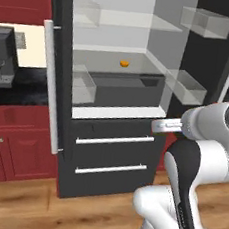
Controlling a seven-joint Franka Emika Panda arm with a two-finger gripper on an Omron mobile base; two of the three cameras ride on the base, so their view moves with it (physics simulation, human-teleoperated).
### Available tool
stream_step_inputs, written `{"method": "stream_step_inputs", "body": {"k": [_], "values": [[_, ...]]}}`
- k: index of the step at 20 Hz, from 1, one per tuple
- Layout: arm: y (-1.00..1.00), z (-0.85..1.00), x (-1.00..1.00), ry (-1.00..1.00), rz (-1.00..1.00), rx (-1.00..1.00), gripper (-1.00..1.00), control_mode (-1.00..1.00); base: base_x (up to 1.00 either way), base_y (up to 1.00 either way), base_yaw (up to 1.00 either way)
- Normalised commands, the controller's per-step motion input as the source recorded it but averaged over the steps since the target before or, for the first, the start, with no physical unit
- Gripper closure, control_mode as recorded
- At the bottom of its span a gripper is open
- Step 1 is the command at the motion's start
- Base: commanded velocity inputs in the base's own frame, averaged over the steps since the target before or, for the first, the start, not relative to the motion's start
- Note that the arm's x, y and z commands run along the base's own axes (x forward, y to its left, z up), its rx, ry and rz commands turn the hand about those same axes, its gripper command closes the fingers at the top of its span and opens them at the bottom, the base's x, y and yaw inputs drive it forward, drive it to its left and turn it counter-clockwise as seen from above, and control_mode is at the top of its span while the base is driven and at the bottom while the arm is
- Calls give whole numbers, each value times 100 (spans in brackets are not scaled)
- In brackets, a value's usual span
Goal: Open the fridge, remove the orange, potato, and fish, and place them on any counter.
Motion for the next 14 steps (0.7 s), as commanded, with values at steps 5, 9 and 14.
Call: {"method": "stream_step_inputs", "body": {"k": [5, 9, 14], "values": [[0, 0, 0, 0, 0, 0, -100, 100, 100, -32, 13], [0, 0, 0, 0, 0, 0, -100, 100, 100, -31, 8], [0, 0, 0, 0, 0, 0, -100, 100, 100, -18, 6]]}}
